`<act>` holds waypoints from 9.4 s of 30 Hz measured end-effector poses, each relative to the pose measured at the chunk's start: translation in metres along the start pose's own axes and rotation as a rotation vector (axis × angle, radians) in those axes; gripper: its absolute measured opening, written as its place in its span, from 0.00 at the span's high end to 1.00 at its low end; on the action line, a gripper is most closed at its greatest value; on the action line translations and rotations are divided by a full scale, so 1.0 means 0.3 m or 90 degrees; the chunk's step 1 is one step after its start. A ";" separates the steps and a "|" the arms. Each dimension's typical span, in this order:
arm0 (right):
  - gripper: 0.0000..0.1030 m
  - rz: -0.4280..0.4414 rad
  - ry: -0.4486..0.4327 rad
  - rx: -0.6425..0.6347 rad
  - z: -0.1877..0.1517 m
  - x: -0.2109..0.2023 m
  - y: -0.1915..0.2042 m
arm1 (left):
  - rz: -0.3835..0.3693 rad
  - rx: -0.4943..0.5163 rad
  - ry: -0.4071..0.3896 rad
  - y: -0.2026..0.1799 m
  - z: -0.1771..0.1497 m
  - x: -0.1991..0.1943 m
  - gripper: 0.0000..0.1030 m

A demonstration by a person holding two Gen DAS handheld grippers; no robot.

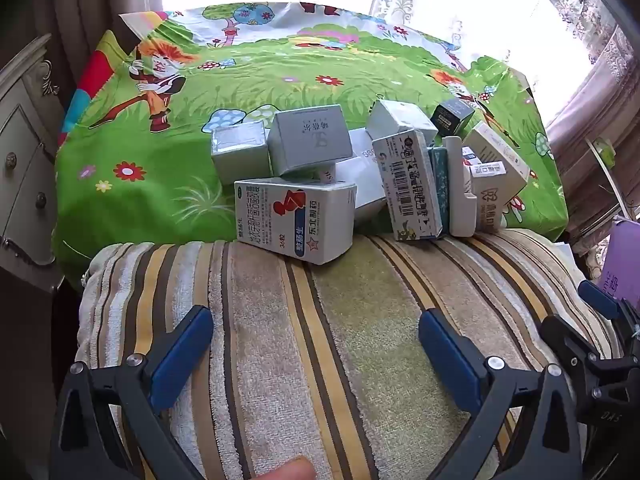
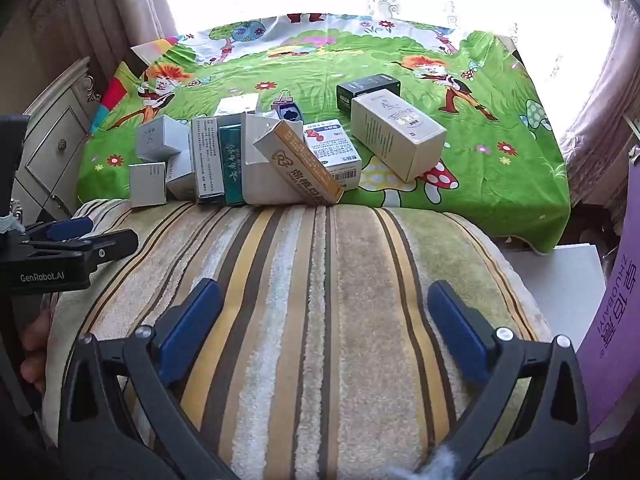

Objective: Organize rigid objects
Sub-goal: 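Move both tools toward the cluster of medicine boxes on the bed, then grasp the white box printed SF with left tool while right grasps small orange-labelled box, then carry both held boxes into the purple box and open both tools, then move both tools back over the remaining boxes on the bed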

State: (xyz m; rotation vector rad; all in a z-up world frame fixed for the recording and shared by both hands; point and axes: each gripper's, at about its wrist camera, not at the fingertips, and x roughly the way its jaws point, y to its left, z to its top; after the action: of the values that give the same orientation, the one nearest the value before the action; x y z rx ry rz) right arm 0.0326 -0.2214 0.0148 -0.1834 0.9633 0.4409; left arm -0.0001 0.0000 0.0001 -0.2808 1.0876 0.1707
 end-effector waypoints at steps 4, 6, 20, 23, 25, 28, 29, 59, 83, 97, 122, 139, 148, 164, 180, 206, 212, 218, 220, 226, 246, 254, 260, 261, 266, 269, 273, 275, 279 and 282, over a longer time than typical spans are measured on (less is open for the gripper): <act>0.00 0.000 0.003 0.000 0.001 0.000 0.000 | -0.001 0.000 0.003 0.001 0.000 0.000 0.00; 0.00 0.001 0.002 0.001 0.001 0.000 0.000 | -0.002 0.000 0.002 0.003 0.000 0.000 0.00; 0.00 0.000 0.003 0.000 0.001 0.000 0.000 | 0.001 0.001 0.004 0.000 0.000 0.000 0.00; 0.00 -0.001 0.003 0.000 0.002 0.002 0.004 | 0.001 0.001 0.003 0.001 -0.001 -0.001 0.00; 0.00 0.000 0.002 0.000 0.001 0.001 0.001 | 0.000 0.000 0.003 0.001 -0.002 -0.001 0.00; 0.00 0.000 0.002 0.000 0.001 0.001 0.002 | 0.001 0.000 0.003 0.012 -0.007 -0.003 0.00; 0.00 0.000 0.002 0.000 0.001 0.001 0.001 | 0.000 0.000 0.003 0.011 -0.006 -0.003 0.00; 0.00 0.008 -0.018 0.001 -0.008 -0.002 -0.002 | -0.003 -0.020 -0.001 0.011 -0.001 -0.003 0.00; 0.00 0.026 0.042 0.001 0.037 0.042 -0.015 | 0.000 -0.016 -0.006 0.012 0.004 -0.006 0.00; 0.00 0.118 0.040 -0.075 0.097 0.064 -0.025 | -0.099 -0.060 -0.024 0.062 0.046 -0.017 0.14; 0.14 0.048 0.001 -0.194 0.281 0.167 0.076 | 0.036 -0.081 -0.054 0.055 0.289 0.068 0.15; 0.71 0.096 0.020 -0.237 0.292 0.205 0.094 | 0.042 -0.100 -0.028 0.072 0.293 0.135 0.55; 0.74 0.137 -0.006 -0.128 0.298 0.155 -0.020 | 0.031 -0.133 -0.059 0.102 0.271 0.104 0.58; 0.83 0.190 0.009 0.052 0.272 0.141 -0.235 | 0.020 -0.168 -0.116 0.136 0.250 0.038 0.58; 0.83 0.178 0.004 0.034 0.234 0.112 -0.241 | 0.020 -0.152 -0.166 0.099 0.234 -0.038 0.58; 0.83 0.059 -0.113 0.257 -0.052 -0.208 -0.736 | -0.331 0.128 -0.080 -0.691 0.070 -0.115 0.59; 0.82 0.003 -0.117 0.298 -0.108 -0.238 -0.830 | -0.393 0.212 -0.024 -0.859 0.001 -0.087 0.59; 0.80 -0.036 -0.088 0.326 -0.142 -0.222 -0.886 | -0.410 0.323 0.060 -0.979 -0.092 -0.052 0.38; 0.66 -0.038 -0.081 0.334 -0.150 -0.217 -0.898 | -0.400 0.326 0.054 -0.978 -0.094 -0.051 0.33; 0.39 -0.055 -0.088 0.328 -0.152 -0.236 -0.899 | -0.393 0.310 0.045 -0.948 -0.083 -0.054 0.32; 0.18 -0.015 -0.119 0.200 -0.083 -0.237 -0.692 | -0.330 0.253 -0.101 -0.688 -0.020 -0.168 0.32; 0.16 -0.013 -0.104 0.146 -0.064 -0.228 -0.632 | -0.295 0.147 -0.114 -0.448 0.019 -0.162 0.32; 0.14 0.009 -0.096 0.096 -0.050 -0.227 -0.555 | -0.259 0.093 -0.122 -0.281 0.028 -0.162 0.31; 0.14 0.012 -0.095 0.086 -0.047 -0.229 -0.542 | -0.250 0.084 -0.122 -0.255 0.028 -0.159 0.29; 0.13 0.018 -0.094 0.049 -0.030 -0.244 -0.483 | -0.208 0.025 -0.117 -0.105 0.032 -0.139 0.23; 0.13 0.020 -0.095 0.036 -0.018 -0.251 -0.454 | -0.194 -0.001 -0.099 -0.025 0.036 -0.121 0.22; 0.13 0.029 -0.092 0.019 0.000 -0.254 -0.414 | -0.170 -0.002 -0.079 0.041 0.046 -0.099 0.20; 0.12 0.032 -0.087 0.010 0.010 -0.248 -0.391 | -0.167 0.000 -0.065 0.070 0.057 -0.079 0.19; 0.12 0.036 -0.079 -0.013 0.031 -0.243 -0.338 | -0.173 -0.012 -0.031 0.130 0.083 -0.032 0.18; 0.12 0.047 -0.070 -0.027 0.044 -0.231 -0.299 | -0.171 -0.012 -0.014 0.162 0.107 0.001 0.18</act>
State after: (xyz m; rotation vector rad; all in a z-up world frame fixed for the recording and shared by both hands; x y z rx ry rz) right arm 0.0479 -0.3168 0.0756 -0.1608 0.8557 0.5337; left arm 0.0139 0.0563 0.0070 -0.4368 1.0158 -0.0558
